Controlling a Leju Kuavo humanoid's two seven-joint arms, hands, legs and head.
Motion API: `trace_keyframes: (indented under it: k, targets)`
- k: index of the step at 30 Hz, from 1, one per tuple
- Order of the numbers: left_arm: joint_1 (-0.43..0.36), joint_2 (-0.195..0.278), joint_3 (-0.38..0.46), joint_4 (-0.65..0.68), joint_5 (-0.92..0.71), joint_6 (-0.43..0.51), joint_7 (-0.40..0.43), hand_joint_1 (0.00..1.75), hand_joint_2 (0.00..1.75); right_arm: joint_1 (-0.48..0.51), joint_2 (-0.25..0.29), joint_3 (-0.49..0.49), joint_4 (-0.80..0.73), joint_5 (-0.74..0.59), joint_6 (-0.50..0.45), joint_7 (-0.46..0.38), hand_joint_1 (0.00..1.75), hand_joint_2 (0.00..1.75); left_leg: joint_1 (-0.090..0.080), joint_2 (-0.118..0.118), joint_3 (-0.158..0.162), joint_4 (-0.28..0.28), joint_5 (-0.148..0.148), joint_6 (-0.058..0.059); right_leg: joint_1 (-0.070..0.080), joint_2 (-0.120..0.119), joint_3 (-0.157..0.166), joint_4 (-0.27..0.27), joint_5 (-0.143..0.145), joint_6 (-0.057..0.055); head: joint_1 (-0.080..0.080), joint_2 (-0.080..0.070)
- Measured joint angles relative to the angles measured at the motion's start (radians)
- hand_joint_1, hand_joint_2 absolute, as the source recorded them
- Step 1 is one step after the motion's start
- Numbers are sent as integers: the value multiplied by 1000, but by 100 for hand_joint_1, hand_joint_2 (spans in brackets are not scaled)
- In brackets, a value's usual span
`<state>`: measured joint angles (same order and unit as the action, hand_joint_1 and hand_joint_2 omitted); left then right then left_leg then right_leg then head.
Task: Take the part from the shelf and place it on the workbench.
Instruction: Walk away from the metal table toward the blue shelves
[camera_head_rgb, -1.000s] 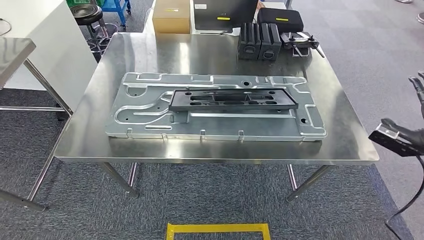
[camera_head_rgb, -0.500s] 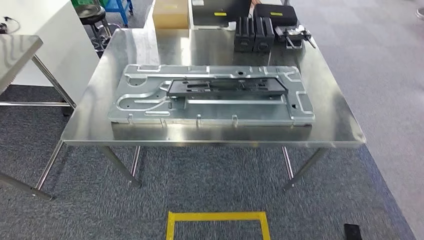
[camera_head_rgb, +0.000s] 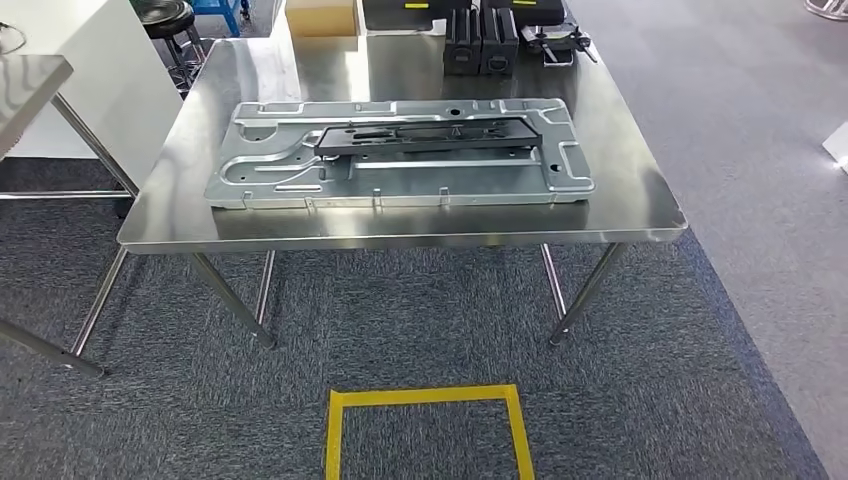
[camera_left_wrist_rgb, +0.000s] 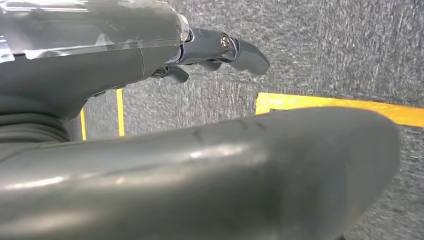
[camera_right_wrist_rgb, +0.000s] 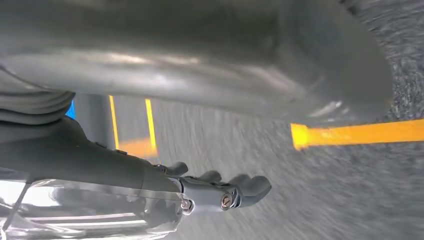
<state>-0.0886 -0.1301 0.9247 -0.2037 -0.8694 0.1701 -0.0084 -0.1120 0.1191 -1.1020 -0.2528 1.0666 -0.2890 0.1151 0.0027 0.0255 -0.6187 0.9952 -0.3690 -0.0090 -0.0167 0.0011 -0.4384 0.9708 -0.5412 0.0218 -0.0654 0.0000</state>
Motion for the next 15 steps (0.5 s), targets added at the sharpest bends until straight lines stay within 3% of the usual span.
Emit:
trace_keyframes:
  k: [2, 3, 4, 6, 7, 8, 9, 11, 13, 14, 15]
  targets:
    - [0, 3, -5, 0, -9, 2, 14, 0, 0, -2, 4, 56, 12, 54, 0, 11, 0, 0, 6, -3, -10, 9, -8, -13, 2, -5, -18, 0, 18, -18, 0, 0]
    - [0, 4, -6, 0, -11, 2, 17, 0, 0, -3, 6, 77, 17, 63, 0, 14, 0, 0, 8, -6, -21, 33, -39, -18, 2, -7, -29, -1, 30, -27, 0, 0]
    - [1, 5, -8, 0, -12, 3, 19, 0, 0, -5, 8, 94, 20, 67, 0, 15, 0, 0, 10, -9, -37, 78, -90, -22, 3, -10, -43, -1, 43, -34, 0, 0]
    - [3, 6, -11, 0, -14, 4, 22, 0, 0, -6, 12, 120, 26, 79, 2, 15, 0, 0, 10, -15, -72, 208, -192, -27, 8, -11, -77, 0, 69, -42, 0, 0]
    - [3, 6, -13, 0, -18, 4, 25, 0, 0, -6, 14, 134, 29, 97, 6, 11, 0, 0, 9, -16, -79, 266, -214, -27, 12, -11, -95, 2, 82, -43, 0, 0]
    - [3, 7, -15, 0, -24, 4, 30, 0, 0, -6, 19, 153, 31, 125, 14, 6, 0, 44, 9, -17, -72, 296, -208, -27, 15, -12, -114, 4, 94, -43, 0, 0]
    - [3, 7, -18, 0, -31, 3, 35, 0, 0, -7, 25, 176, 34, 158, 24, -1, 0, 87, 9, -17, -49, 295, -184, -24, 17, -11, -133, 8, 106, -44, 0, 0]
    - [0, 9, -27, 0, -49, 3, 31, 0, 0, -12, 44, 231, 37, 228, 50, -6, 0, 175, 5, -17, 47, 193, -134, -11, 21, -10, -165, 17, 126, -42, 0, 0]
    - [-6, 12, -38, 0, -75, 8, 10, 0, 0, -20, 67, 279, 40, 258, 78, 7, 0, 175, -3, -17, 156, 39, -147, 4, 24, -9, -184, 25, 143, -36, 0, 0]
    - [-10, 14, -45, 0, -88, 12, -3, 0, 0, -23, 76, 293, 41, 246, 91, 15, 0, 175, -7, -17, 185, -11, -161, 10, 23, -11, -188, 26, 152, -31, 0, 0]
    - [-14, 14, -52, 0, -98, 16, -14, 0, 0, -24, 83, 298, 43, 222, 100, 24, 0, 131, -11, -17, 195, -37, -166, 15, 22, -13, -191, 24, 161, -24, 0, 0]
